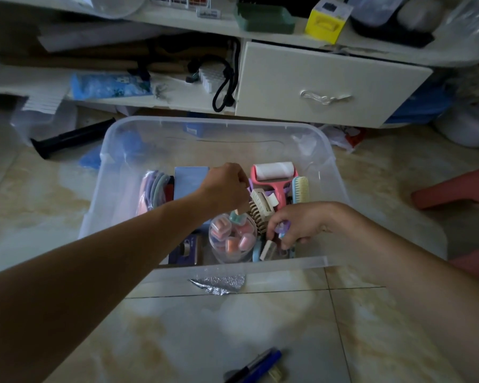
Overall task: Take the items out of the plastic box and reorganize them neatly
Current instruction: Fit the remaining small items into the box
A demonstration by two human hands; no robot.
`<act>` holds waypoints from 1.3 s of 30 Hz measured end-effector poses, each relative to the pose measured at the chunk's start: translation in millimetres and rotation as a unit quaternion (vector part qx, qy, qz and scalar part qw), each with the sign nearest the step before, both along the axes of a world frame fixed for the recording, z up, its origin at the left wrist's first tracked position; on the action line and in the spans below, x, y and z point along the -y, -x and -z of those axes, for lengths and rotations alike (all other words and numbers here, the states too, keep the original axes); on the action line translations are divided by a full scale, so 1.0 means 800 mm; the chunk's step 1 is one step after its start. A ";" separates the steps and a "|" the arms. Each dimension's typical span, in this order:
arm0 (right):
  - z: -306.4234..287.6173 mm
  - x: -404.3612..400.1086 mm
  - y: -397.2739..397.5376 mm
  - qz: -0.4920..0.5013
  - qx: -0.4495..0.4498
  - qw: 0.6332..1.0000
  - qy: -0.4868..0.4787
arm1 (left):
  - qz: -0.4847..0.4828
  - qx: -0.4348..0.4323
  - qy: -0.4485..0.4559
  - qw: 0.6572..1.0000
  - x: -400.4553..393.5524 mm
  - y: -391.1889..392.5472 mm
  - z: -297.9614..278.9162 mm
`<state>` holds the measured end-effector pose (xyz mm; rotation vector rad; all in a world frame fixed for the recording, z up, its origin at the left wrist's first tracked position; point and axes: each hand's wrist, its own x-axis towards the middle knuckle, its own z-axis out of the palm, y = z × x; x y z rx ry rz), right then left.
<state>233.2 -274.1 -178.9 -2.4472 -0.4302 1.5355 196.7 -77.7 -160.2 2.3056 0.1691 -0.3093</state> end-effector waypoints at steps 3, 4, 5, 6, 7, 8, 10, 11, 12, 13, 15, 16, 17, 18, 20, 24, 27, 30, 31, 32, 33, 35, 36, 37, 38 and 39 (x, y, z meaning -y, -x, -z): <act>0.001 -0.005 0.000 0.062 0.006 0.998 0.000 | 0.014 0.001 -0.009 1.000 0.003 0.002 0.001; 0.002 -0.008 0.000 0.067 0.006 0.998 0.007 | 0.019 0.000 -0.010 1.000 0.005 0.003 0.000; 0.004 -0.011 0.001 0.063 0.004 0.998 0.017 | 0.026 -0.001 -0.015 1.000 0.007 0.004 0.000; 0.005 -0.014 0.003 0.053 0.000 0.998 0.028 | 0.033 0.000 -0.023 0.999 0.009 0.005 -0.001; 0.005 -0.017 0.005 0.042 -0.005 0.998 0.037 | 0.039 0.001 -0.031 0.999 0.012 0.006 -0.001; 0.004 -0.018 0.007 0.034 -0.010 0.999 0.041 | 0.043 0.002 -0.037 0.998 0.014 0.007 -0.002; -0.001 -0.017 0.007 0.038 -0.011 0.999 0.031 | 0.044 0.004 -0.041 0.998 0.015 0.008 -0.004; -0.006 -0.016 0.005 0.050 -0.001 0.999 0.016 | 0.040 0.004 -0.042 0.998 0.015 0.008 -0.006; -0.011 -0.015 0.002 0.066 0.015 0.998 -0.006 | 0.035 0.002 -0.044 0.998 0.014 0.008 -0.008; -0.014 -0.013 -0.001 0.088 0.030 0.995 -0.032 | 0.030 0.000 -0.046 0.998 0.012 0.008 -0.010; -0.019 -0.015 -0.003 0.143 0.033 0.985 -0.087 | 0.011 -0.012 -0.038 0.999 0.006 0.006 -0.016; -0.022 -0.017 -0.001 0.172 0.024 0.978 -0.113 | 0.002 -0.022 -0.037 0.999 0.002 0.005 -0.019; -0.024 -0.021 0.001 0.199 0.011 0.971 -0.136 | 0.001 -0.039 -0.043 0.998 -0.003 0.004 -0.023; -0.025 -0.024 0.004 0.224 -0.007 0.962 -0.159 | 0.007 -0.064 -0.052 0.997 -0.007 0.002 -0.027; -0.027 -0.028 0.008 0.262 -0.031 0.944 -0.196 | 0.021 -0.137 -0.047 0.989 -0.015 0.000 -0.034; -0.036 -0.032 0.007 0.190 0.028 0.963 -0.190 | 0.045 -0.289 -0.031 0.956 -0.027 0.007 -0.045; -0.042 -0.040 0.009 0.134 0.039 0.970 -0.197 | 0.071 -0.342 -0.069 0.935 -0.034 0.016 -0.043; -0.046 -0.044 0.009 0.111 0.068 0.976 -0.177 | 0.061 -0.348 -0.094 0.931 -0.042 0.014 -0.033; -0.046 -0.044 0.009 0.115 0.070 0.977 -0.168 | 0.058 -0.349 -0.095 0.931 -0.043 0.012 -0.032; -0.046 -0.045 0.011 0.116 0.071 0.978 -0.160 | 0.053 -0.345 -0.090 0.933 -0.044 0.009 -0.030; -0.046 -0.046 0.013 0.116 0.070 0.978 -0.156 | 0.047 -0.336 -0.084 0.937 -0.044 0.006 -0.030; -0.042 -0.048 0.019 0.139 0.053 0.975 -0.165 | 0.042 -0.310 -0.075 0.947 -0.042 0.002 -0.030; -0.038 -0.049 0.022 0.167 0.039 0.969 -0.177 | 0.043 -0.302 -0.071 0.950 -0.041 0.001 -0.030; -0.033 -0.050 0.023 0.193 0.030 0.963 -0.186 | 0.045 -0.298 -0.070 0.951 -0.041 0.000 -0.029; -0.028 -0.050 0.024 0.208 0.029 0.959 -0.189 | 0.048 -0.300 -0.074 0.950 -0.041 -0.001 -0.028; -0.023 -0.050 0.025 0.213 0.032 0.958 -0.190 | 0.051 -0.304 -0.084 0.948 -0.041 -0.001 -0.028</act>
